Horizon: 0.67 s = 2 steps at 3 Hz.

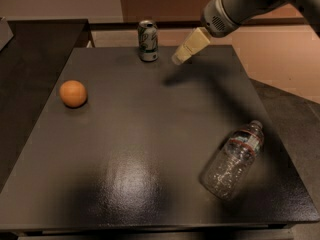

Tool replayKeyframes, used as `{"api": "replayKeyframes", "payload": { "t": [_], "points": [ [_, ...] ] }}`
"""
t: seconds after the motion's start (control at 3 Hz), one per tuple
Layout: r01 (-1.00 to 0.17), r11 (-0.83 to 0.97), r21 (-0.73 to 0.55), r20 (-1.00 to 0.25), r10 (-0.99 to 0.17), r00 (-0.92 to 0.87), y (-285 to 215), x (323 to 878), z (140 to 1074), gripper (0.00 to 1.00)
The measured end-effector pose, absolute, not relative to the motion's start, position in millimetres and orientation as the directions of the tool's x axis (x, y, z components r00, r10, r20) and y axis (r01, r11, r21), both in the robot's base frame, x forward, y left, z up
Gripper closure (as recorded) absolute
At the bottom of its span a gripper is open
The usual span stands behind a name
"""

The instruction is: Move 7up can near orange

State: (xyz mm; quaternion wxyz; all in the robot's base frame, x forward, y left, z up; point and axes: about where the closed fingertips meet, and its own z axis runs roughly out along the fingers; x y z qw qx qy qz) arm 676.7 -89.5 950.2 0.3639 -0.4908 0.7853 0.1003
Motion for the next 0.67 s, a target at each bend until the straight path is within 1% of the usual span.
{"api": "replayKeyframes", "payload": {
  "t": [0.33, 0.67],
  "points": [
    [-0.814, 0.544, -0.205, -0.720, -0.647, -0.251, -71.4, 704.3, 935.7, 0.00],
    [-0.801, 0.570, -0.182, -0.769, -0.591, -0.245, -51.4, 726.9, 924.1, 0.00]
  ]
}}
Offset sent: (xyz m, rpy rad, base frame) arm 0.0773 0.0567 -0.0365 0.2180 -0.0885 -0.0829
